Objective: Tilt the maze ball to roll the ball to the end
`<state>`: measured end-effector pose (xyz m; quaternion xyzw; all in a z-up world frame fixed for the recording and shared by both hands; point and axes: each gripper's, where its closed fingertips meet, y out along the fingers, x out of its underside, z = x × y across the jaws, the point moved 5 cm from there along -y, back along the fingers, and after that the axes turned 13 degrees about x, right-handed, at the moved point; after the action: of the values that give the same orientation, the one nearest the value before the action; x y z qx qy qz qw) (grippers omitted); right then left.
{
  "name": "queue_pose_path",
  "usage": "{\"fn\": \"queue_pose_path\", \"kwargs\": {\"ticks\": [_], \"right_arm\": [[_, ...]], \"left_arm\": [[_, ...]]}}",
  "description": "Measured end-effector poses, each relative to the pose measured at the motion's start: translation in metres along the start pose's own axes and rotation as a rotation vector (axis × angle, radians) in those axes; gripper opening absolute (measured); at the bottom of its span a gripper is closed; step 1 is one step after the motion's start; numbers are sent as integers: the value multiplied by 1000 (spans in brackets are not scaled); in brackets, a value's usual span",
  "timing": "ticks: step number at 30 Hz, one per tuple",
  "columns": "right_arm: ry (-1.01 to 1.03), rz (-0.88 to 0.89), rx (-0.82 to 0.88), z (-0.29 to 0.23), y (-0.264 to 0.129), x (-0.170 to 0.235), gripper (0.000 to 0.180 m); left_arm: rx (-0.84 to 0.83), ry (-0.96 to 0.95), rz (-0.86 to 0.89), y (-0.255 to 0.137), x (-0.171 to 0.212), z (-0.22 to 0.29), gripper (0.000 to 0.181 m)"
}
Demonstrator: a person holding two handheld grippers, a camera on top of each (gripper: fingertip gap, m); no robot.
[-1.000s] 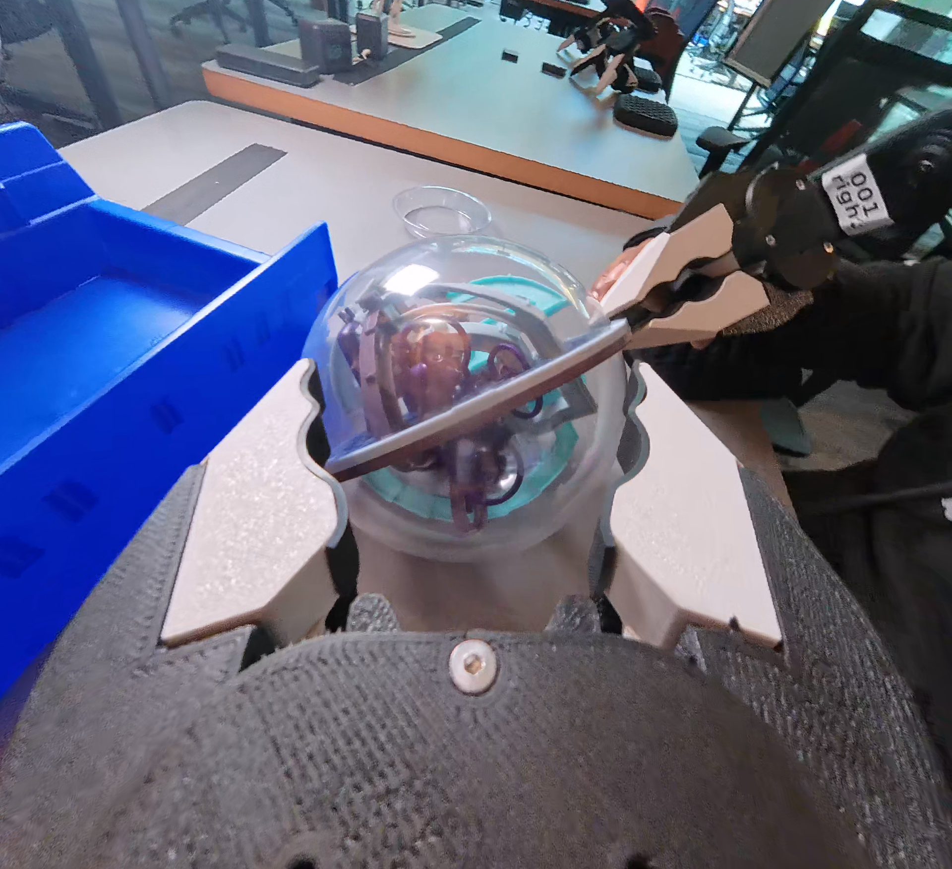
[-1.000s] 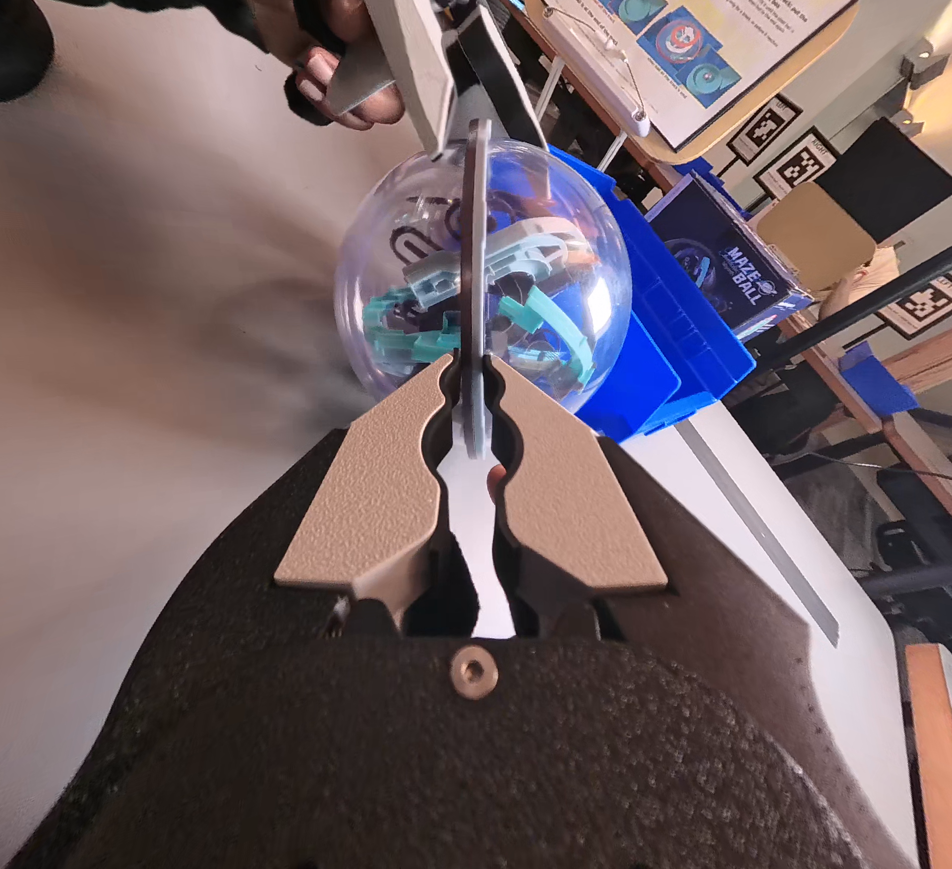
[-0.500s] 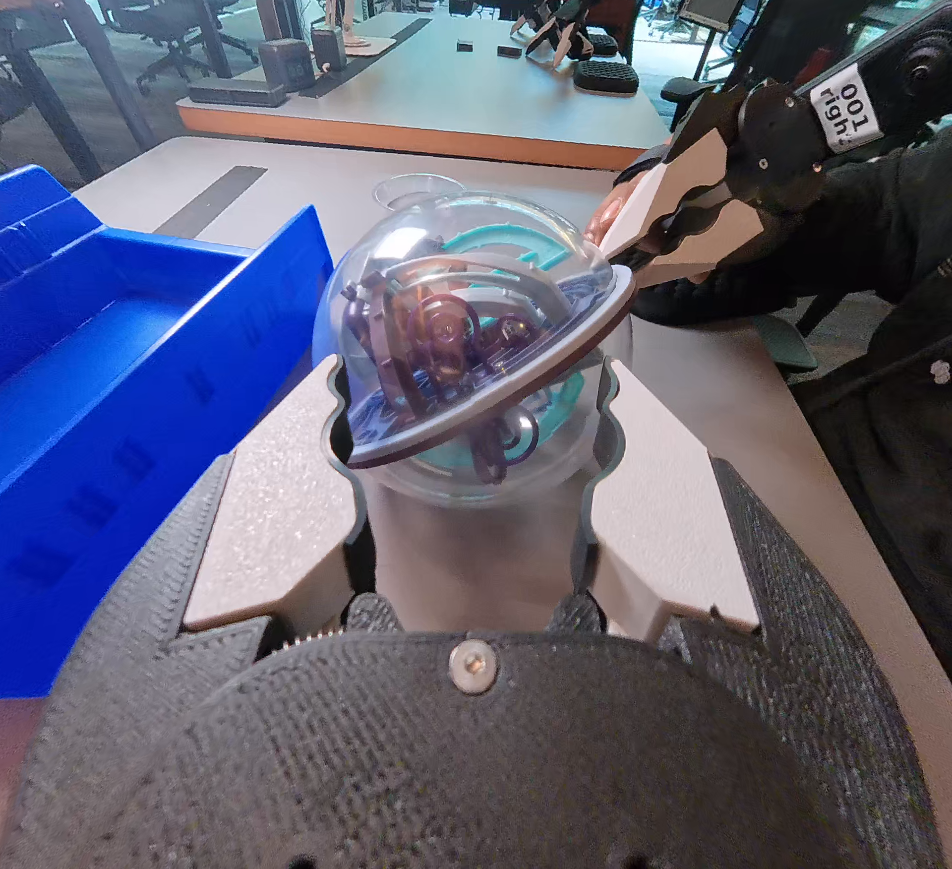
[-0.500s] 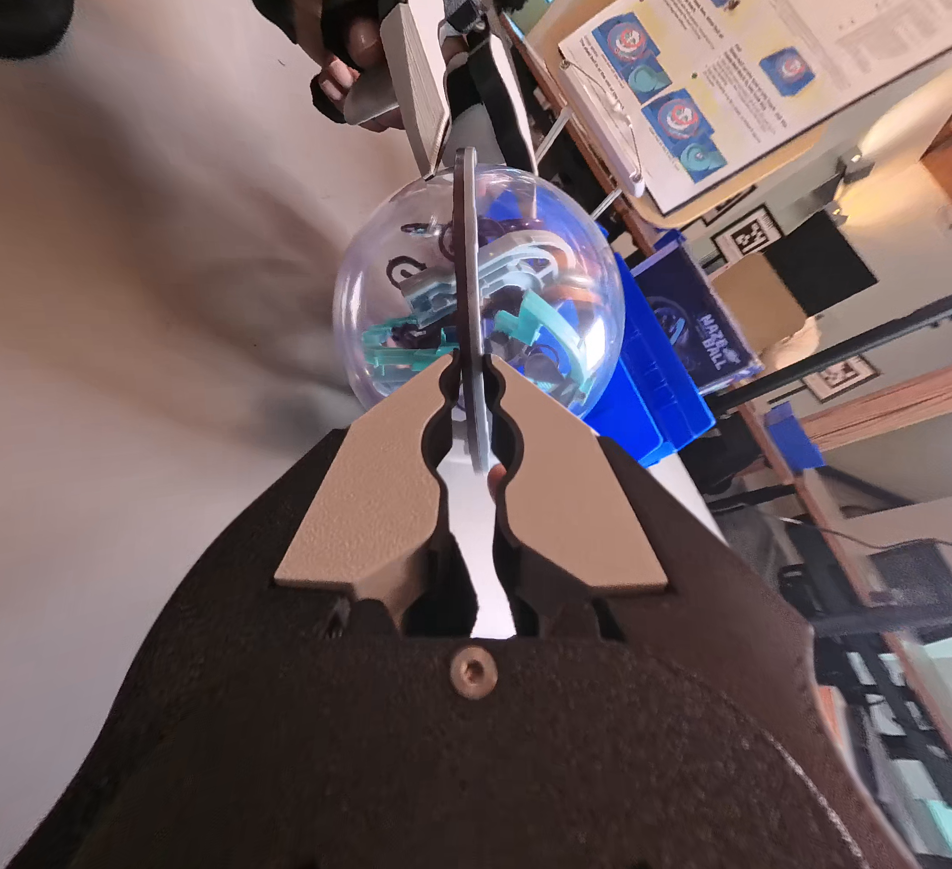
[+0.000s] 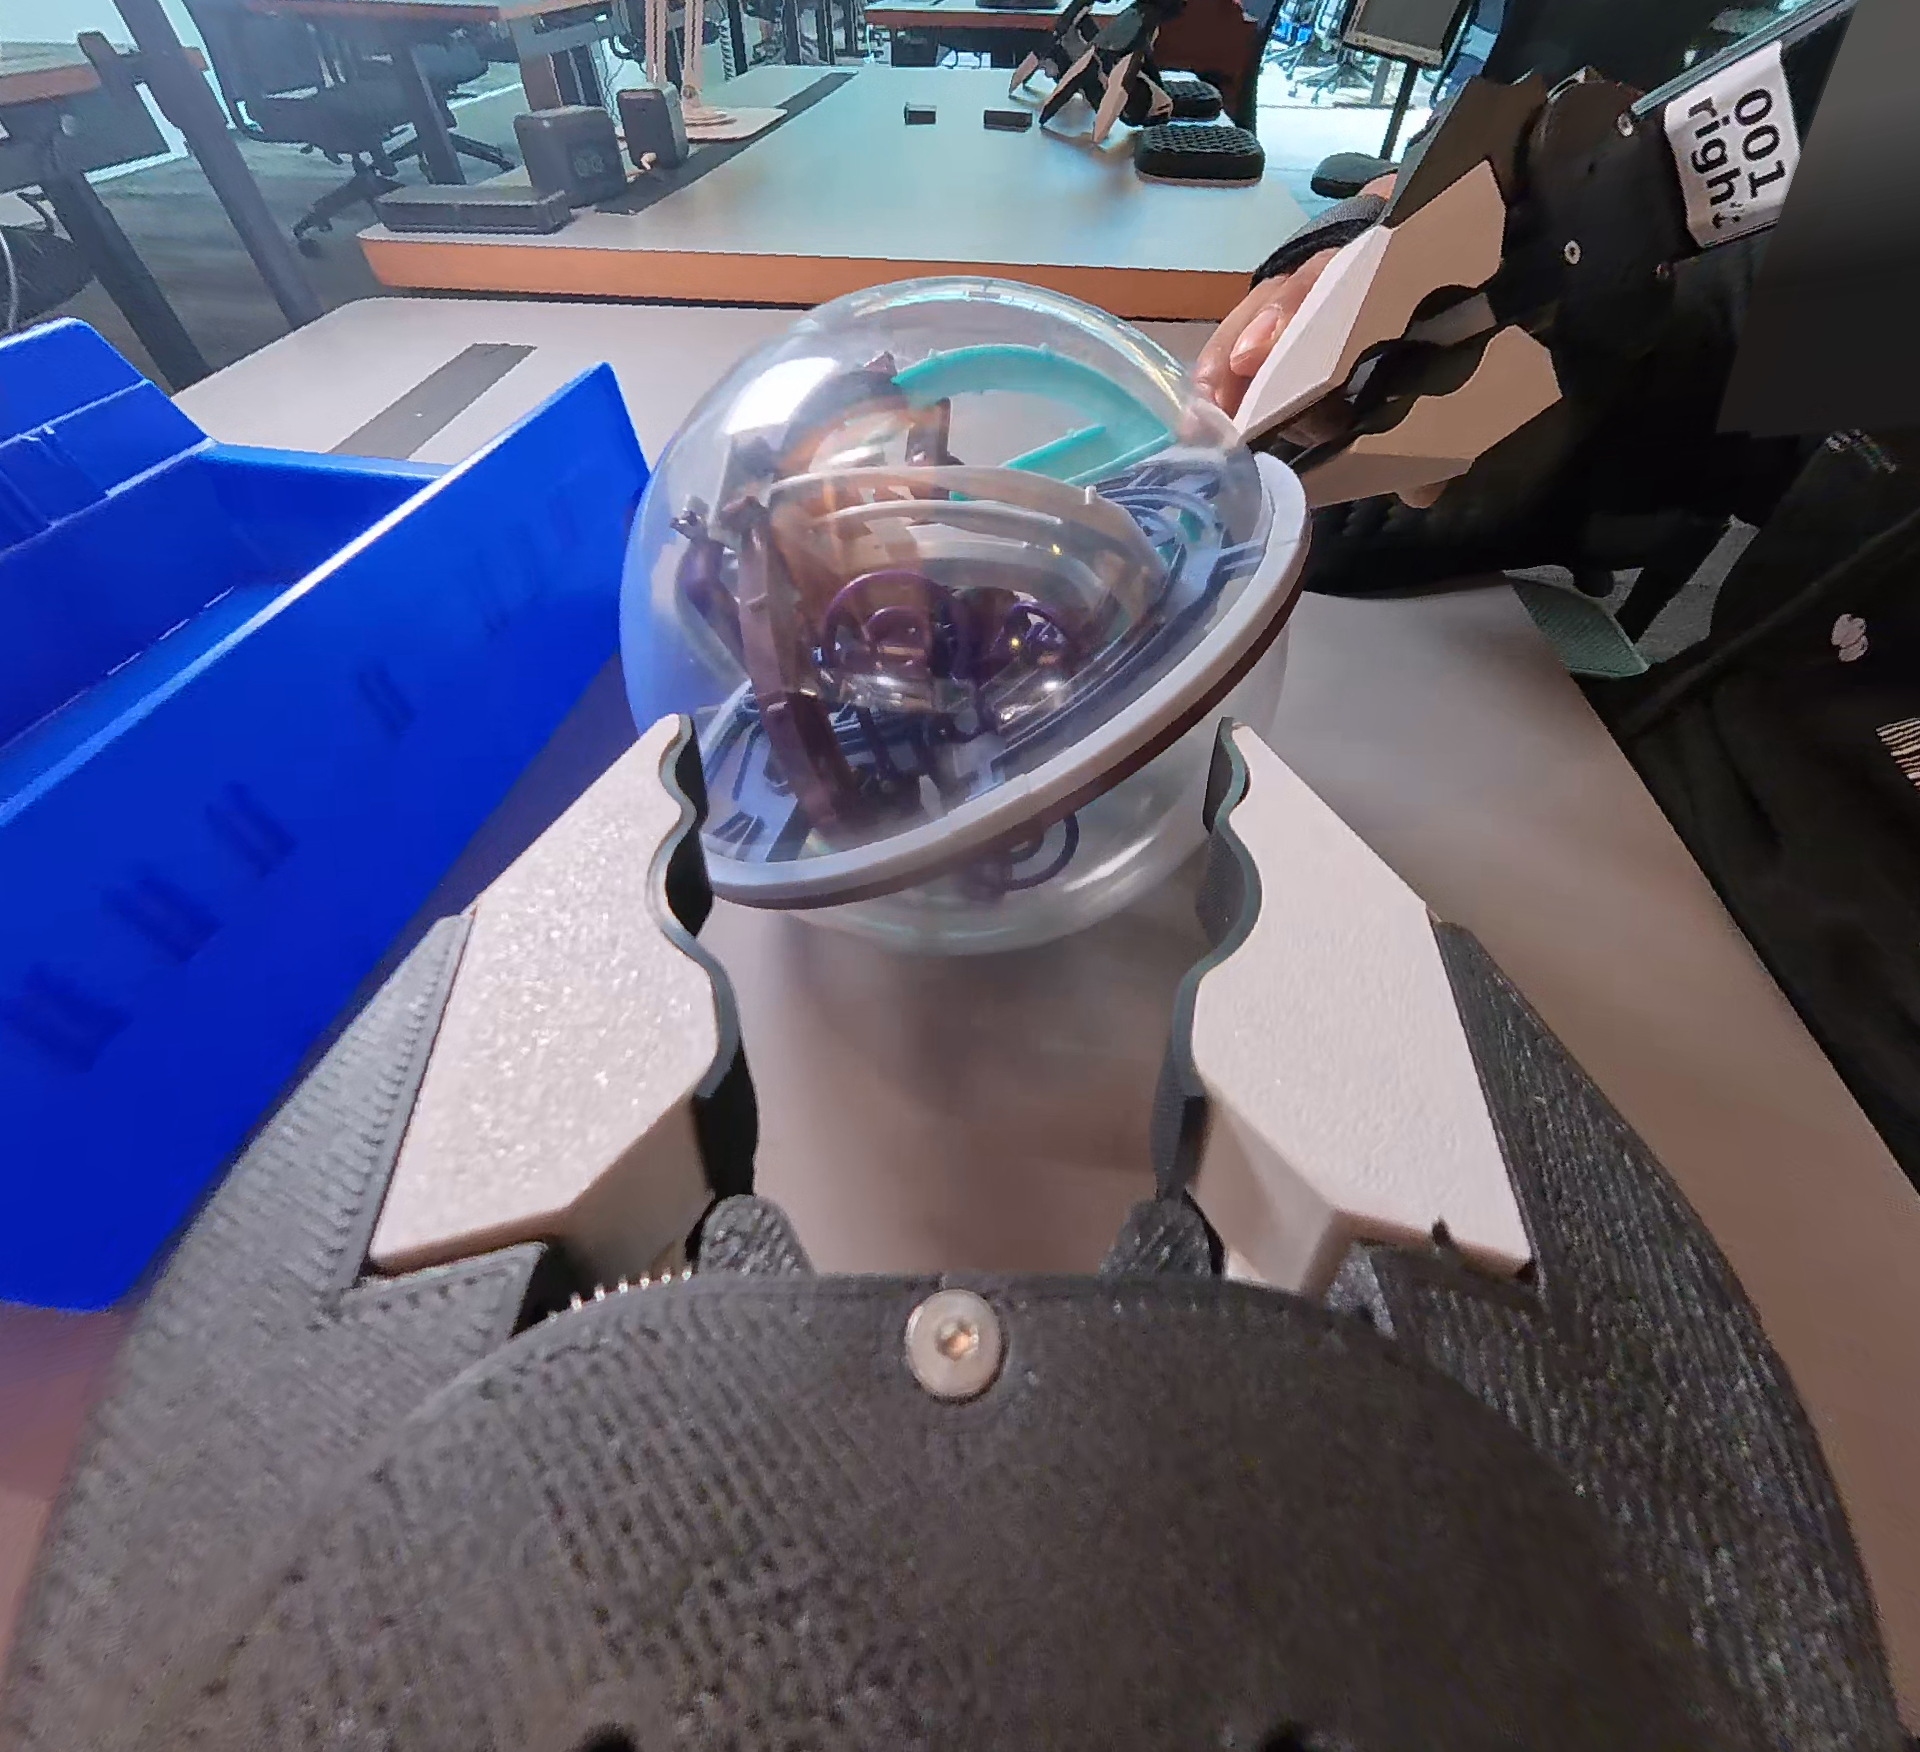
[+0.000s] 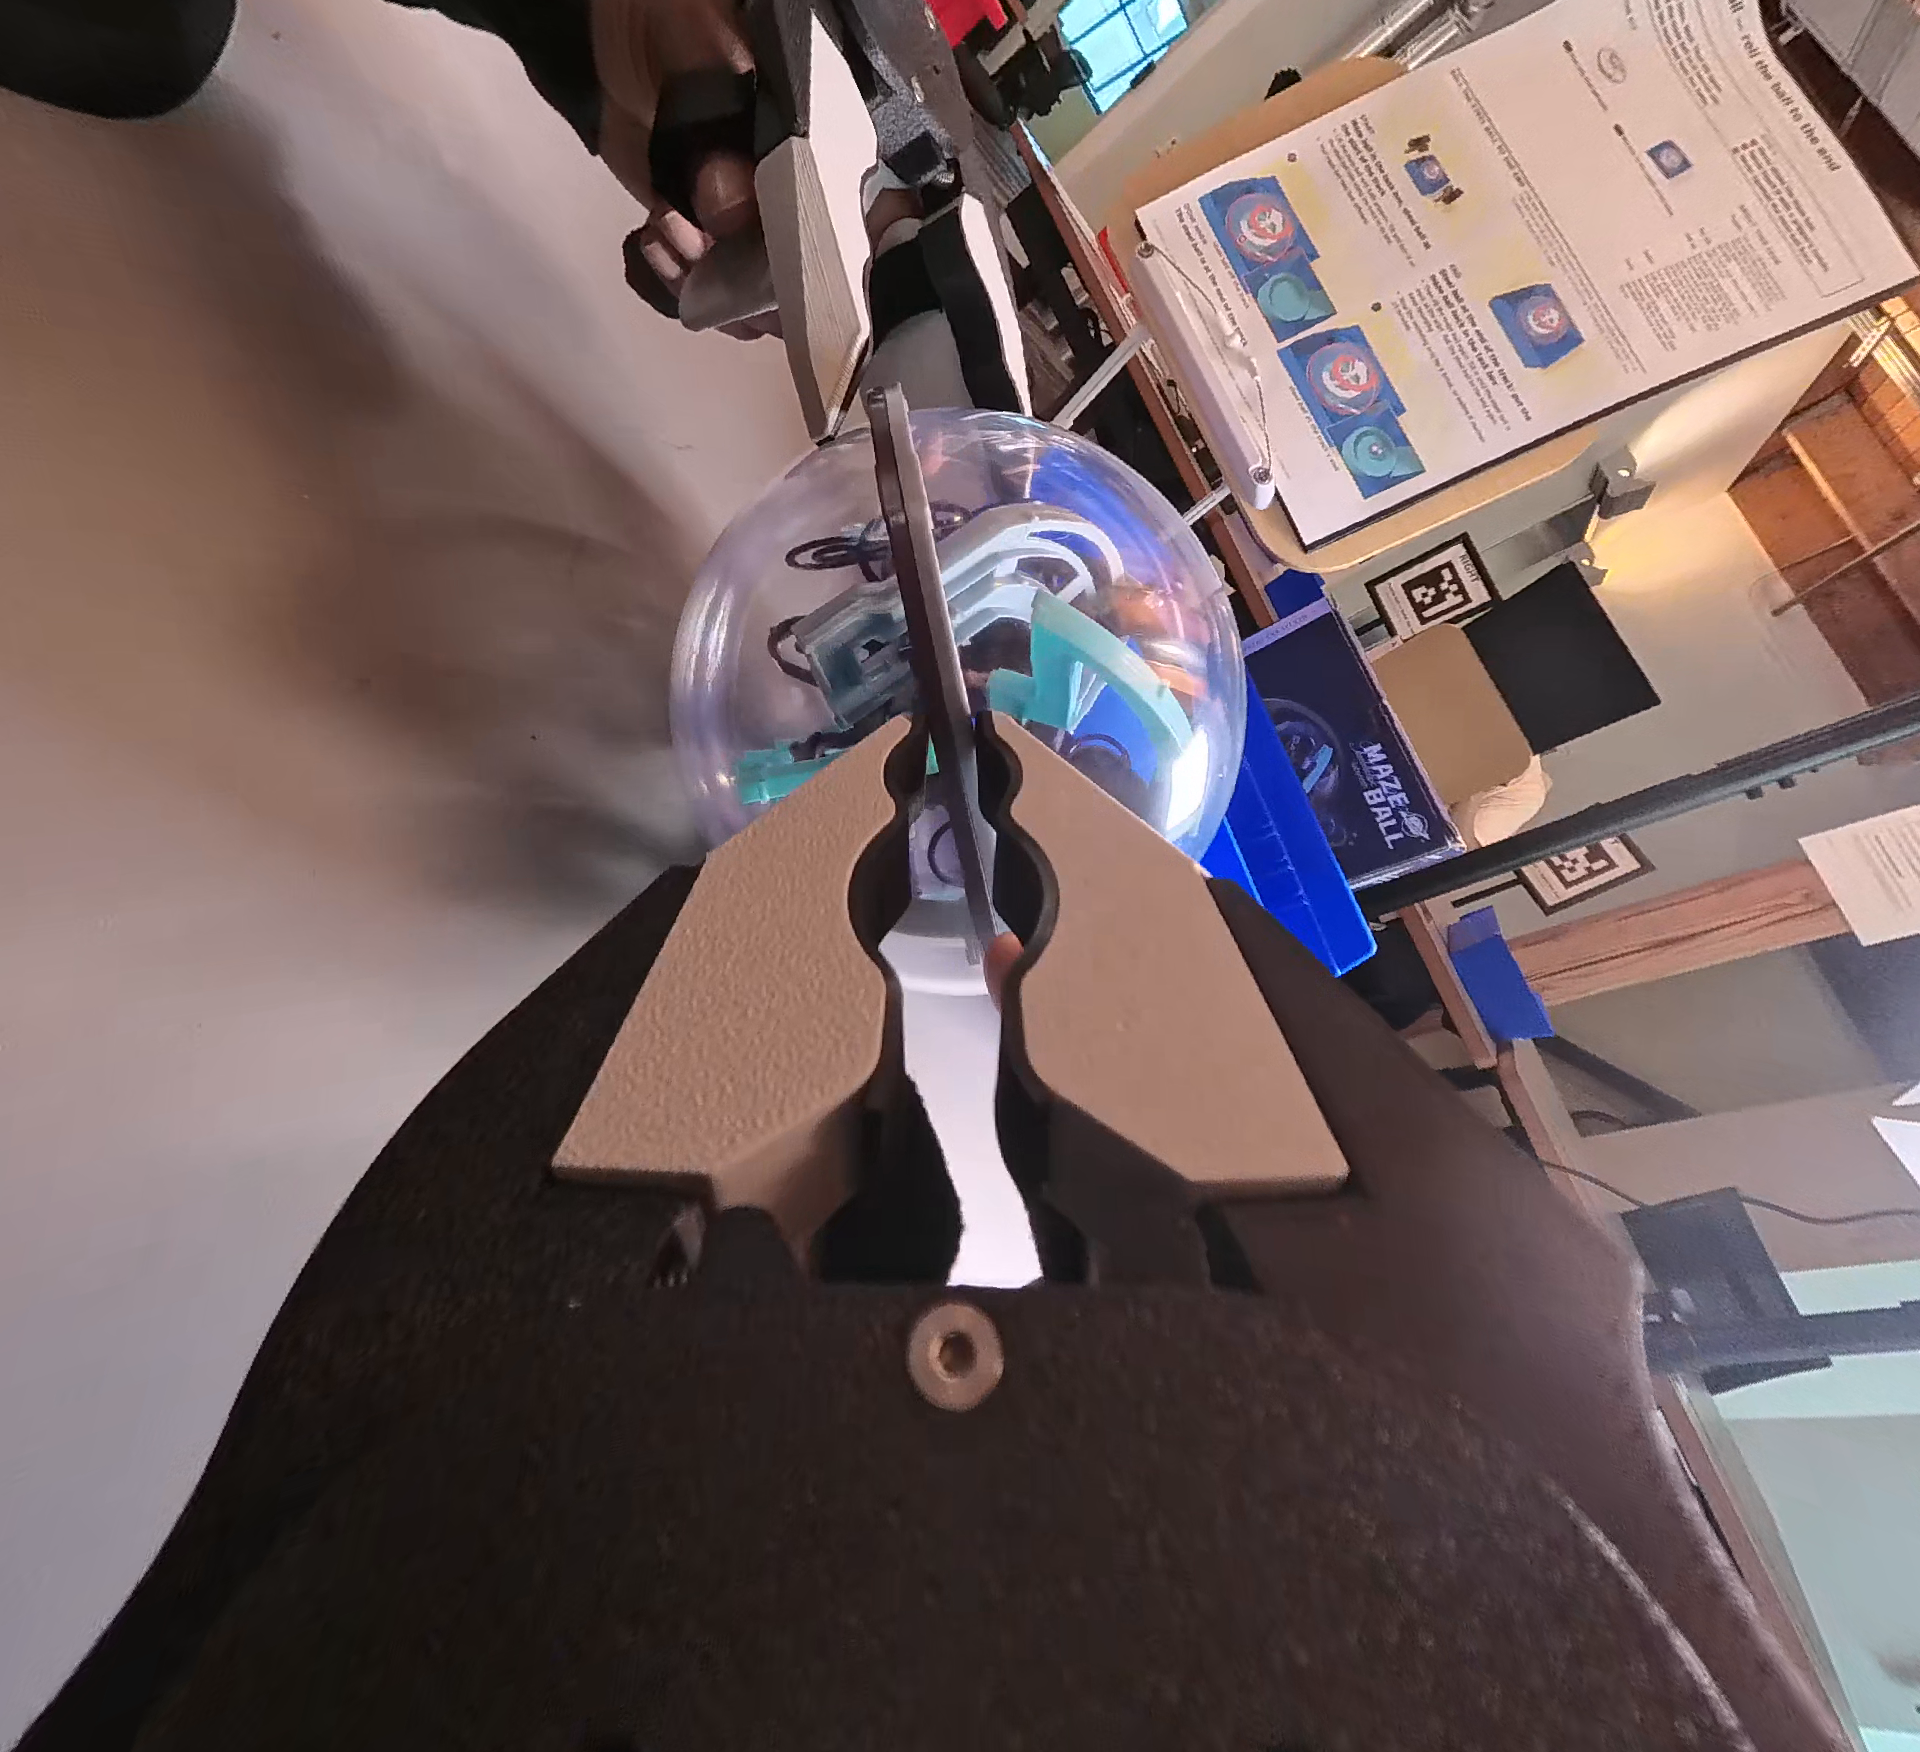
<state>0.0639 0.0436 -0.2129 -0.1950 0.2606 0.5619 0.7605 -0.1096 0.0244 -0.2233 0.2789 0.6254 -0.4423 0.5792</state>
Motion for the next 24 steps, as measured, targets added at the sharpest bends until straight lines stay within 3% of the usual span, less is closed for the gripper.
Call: {"fn": "queue_pose_path", "kwargs": {"ticks": [10, 15, 24], "right_arm": [[72, -12, -6, 7, 3, 4, 7], [122, -24, -5, 15, 4, 10, 7], [221, -37, -26, 25, 8, 16, 7]], "left_arm": [[-5, -31, 12, 2, 1, -5, 92], [-41, 17, -29, 0, 3, -5, 67], [-79, 95, -44, 0, 0, -5, 57]]}}
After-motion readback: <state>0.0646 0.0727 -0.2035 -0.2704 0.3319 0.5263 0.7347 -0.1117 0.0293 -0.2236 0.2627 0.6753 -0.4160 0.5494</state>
